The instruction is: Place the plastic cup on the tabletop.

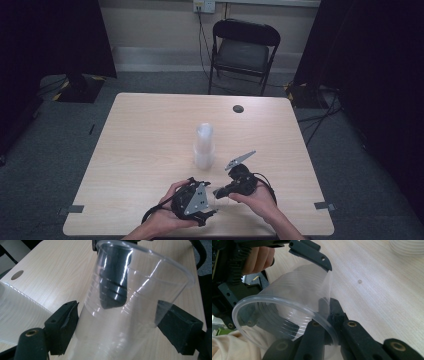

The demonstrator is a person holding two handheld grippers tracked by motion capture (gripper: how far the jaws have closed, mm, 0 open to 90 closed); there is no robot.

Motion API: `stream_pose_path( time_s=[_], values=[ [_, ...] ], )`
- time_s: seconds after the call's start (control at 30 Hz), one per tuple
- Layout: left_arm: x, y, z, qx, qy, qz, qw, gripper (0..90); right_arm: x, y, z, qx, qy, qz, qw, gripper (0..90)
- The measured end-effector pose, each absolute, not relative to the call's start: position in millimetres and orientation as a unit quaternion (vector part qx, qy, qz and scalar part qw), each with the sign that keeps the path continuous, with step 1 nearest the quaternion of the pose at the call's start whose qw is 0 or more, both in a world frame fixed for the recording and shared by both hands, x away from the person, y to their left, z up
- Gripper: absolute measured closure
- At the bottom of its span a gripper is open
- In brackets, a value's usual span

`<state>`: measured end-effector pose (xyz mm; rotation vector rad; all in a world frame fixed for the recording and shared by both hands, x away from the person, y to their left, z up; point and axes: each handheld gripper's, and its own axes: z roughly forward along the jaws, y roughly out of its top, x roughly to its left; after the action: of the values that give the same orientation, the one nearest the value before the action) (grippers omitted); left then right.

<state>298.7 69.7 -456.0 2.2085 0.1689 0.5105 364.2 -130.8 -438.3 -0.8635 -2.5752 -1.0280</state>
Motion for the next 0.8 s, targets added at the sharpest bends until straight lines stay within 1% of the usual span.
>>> stream_pose_path(
  time_s=[0.17, 0.37, 0.5, 0.6, 0.8],
  values=[
    [299, 71, -456, 0.883, 0.07, 0.203, 0.418, 18.8, 368, -126, -442, -0.299, -0.878, -0.351, 0.125, 89.9],
    [293, 68, -454, 0.88, 0.054, 0.217, 0.419, 19.9, 367, -120, -443, -0.306, -0.876, -0.348, 0.132, 89.0],
    [291, 67, -453, 0.873, 0.057, 0.217, 0.433, 24.0, 367, -119, -443, -0.308, -0.875, -0.349, 0.135, 89.4],
    [291, 65, -453, 0.876, 0.056, 0.213, 0.429, 22.9, 367, -115, -444, -0.306, -0.876, -0.345, 0.139, 89.4],
    [290, 64, -452, 0.873, 0.051, 0.219, 0.432, 23.5, 369, -112, -446, -0.313, -0.875, -0.338, 0.15, 89.5]
  ],
)
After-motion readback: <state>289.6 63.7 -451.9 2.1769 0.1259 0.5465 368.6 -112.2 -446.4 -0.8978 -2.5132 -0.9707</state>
